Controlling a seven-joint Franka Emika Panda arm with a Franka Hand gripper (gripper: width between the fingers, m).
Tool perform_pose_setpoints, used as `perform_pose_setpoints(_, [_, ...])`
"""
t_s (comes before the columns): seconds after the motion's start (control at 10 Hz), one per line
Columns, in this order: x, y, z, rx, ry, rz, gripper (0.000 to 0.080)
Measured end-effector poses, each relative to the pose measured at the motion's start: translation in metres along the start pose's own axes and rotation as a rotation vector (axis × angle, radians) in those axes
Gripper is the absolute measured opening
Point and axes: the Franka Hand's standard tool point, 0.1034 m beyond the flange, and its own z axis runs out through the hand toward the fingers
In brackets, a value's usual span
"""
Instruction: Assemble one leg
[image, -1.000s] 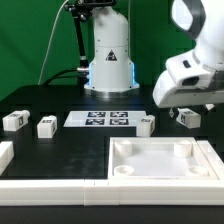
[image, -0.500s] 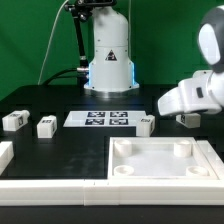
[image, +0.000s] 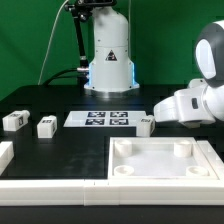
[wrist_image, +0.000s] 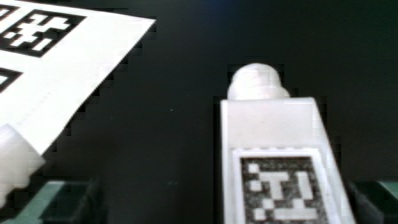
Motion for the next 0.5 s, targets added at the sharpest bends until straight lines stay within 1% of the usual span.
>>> perform_pose_setpoints(0.3, [0.0005, -0.0001, -0.0001, 0.001, 0.002, -0.002, 0.0649])
perform_pose_setpoints(0.4, [0.0005, -0.0001, 0.0002, 0.0, 0.002, -0.002, 0.0503])
perform_pose_setpoints(0.5, [0.0005, -0.0001, 0.0002, 0.0, 0.002, -0.002, 0.0503])
